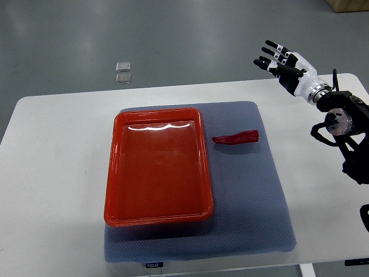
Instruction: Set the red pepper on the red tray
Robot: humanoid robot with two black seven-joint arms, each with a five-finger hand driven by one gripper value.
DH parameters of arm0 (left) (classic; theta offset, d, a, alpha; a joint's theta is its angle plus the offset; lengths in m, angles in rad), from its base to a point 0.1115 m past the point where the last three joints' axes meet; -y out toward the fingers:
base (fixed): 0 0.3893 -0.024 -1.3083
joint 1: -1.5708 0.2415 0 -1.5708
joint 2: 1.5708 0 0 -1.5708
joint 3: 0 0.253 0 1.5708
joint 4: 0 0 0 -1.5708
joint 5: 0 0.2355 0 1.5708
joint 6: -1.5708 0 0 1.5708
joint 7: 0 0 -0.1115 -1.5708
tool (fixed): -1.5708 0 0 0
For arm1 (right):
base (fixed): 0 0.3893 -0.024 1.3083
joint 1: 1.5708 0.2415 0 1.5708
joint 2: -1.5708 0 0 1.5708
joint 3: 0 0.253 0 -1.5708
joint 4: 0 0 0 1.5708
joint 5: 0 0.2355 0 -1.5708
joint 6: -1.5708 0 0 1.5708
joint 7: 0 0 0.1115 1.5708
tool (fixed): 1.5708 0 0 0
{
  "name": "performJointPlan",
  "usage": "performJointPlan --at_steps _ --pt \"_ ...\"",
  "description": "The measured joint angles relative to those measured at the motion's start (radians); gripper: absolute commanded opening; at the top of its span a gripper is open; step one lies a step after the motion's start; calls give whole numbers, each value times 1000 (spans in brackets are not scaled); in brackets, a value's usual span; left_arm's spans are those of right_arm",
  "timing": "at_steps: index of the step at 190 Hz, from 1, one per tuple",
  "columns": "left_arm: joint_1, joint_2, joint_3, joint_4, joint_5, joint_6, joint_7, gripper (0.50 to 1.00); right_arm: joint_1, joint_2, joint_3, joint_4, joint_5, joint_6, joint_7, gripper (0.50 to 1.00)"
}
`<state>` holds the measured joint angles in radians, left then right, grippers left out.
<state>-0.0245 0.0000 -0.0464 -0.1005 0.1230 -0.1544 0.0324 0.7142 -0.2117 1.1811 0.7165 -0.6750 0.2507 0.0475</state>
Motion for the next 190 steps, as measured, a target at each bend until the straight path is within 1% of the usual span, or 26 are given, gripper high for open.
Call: performJointPlan --at_steps 102,139,190 --pt "0 0 0 -1 0 0 0 1000 10 -4 0 1 -1 2 0 926" --pt "0 0 0 0 0 0 1 1000 11 -28 -1 2 -1 2 0 926" --pt "0 0 0 0 0 0 1 1000 7 -33 -40 5 -14 4 0 926"
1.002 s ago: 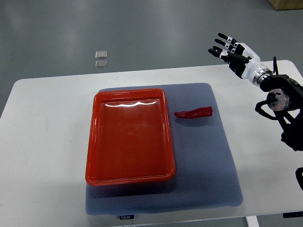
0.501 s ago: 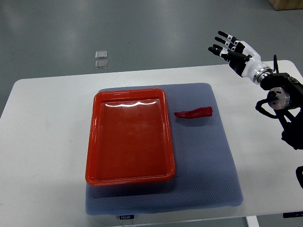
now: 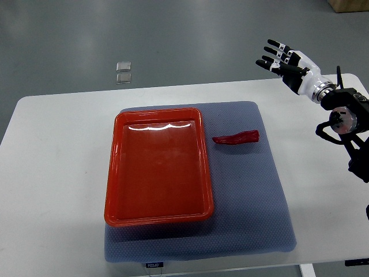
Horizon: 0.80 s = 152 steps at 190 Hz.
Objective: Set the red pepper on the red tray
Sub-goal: 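Move the right hand down to the red pepper and close fingers around it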
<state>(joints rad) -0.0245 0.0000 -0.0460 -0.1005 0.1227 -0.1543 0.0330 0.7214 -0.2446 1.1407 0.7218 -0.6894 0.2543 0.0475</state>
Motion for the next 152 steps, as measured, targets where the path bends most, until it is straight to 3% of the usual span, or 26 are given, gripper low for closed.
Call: performJointPlan --at_steps 96,152 --pt "0 0 0 0 0 0 0 1000 47 -39 -98 10 -81 30 4 924" --pt "0 0 0 0 0 -1 0 1000 113 -137 -355 162 -272 81 26 924"
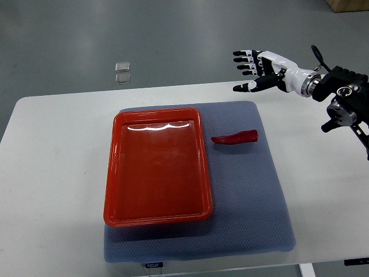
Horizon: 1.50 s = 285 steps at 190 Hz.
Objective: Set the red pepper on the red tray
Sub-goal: 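Move the right hand down to the red pepper and close fingers around it, then carry the held pepper with the right hand over the red tray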
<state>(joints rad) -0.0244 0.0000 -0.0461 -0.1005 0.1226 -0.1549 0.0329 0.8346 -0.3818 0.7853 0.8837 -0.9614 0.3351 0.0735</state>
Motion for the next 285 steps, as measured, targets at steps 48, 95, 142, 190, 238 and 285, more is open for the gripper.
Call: performJointPlan --at_steps 48,95,142,190,238,285 --pt "0 0 0 0 0 1 0 1000 22 -12 -147 73 -312 8 11 924" --pt "0 0 0 0 0 1 0 1000 26 -19 -236 93 -526 14 14 919" --pt "0 0 0 0 0 1 0 1000 23 -22 -275 94 -645 15 14 868" --pt "0 0 0 0 0 1 0 1000 16 -17 -285 85 -712 7 13 795" --pt "0 0 0 0 0 0 0 1000 12 -17 -285 68 -742 1 12 697" --pt "0 0 0 0 0 0 0 1000 11 -17 -287 65 -746 1 12 574"
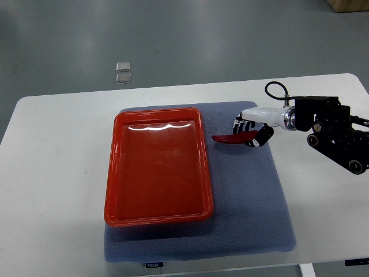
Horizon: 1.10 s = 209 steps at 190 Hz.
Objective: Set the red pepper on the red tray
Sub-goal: 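Carry the held pepper with the right hand over the red tray, then open the right hand to release the pepper into the tray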
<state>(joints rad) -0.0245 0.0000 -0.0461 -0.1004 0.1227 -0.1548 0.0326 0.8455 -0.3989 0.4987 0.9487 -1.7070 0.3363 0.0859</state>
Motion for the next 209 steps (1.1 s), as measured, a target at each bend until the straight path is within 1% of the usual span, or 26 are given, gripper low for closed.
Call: performJointPlan --at_steps 7,15,64,106,141,179,209 --pt "0 0 0 0 0 0 0 1000 0 0 0 -1 0 0 0 537" --pt "0 0 0 0 0 0 0 1000 0 -1 0 -3 0 0 0 521" --pt "0 0 0 0 0 0 0 1000 25 -19 21 -1 13 -35 3 521" --pt "0 0 0 0 0 0 1 1000 96 -10 15 45 19 -39 21 523" --pt "0 0 0 0 0 0 0 1000 140 66 3 96 13 -38 28 529" --pt "0 0 0 0 0 0 1 1000 171 185 -34 106 -9 -36 32 537" --pt "0 0 0 0 0 0 1 1000 169 264 -90 108 -68 -36 61 554"
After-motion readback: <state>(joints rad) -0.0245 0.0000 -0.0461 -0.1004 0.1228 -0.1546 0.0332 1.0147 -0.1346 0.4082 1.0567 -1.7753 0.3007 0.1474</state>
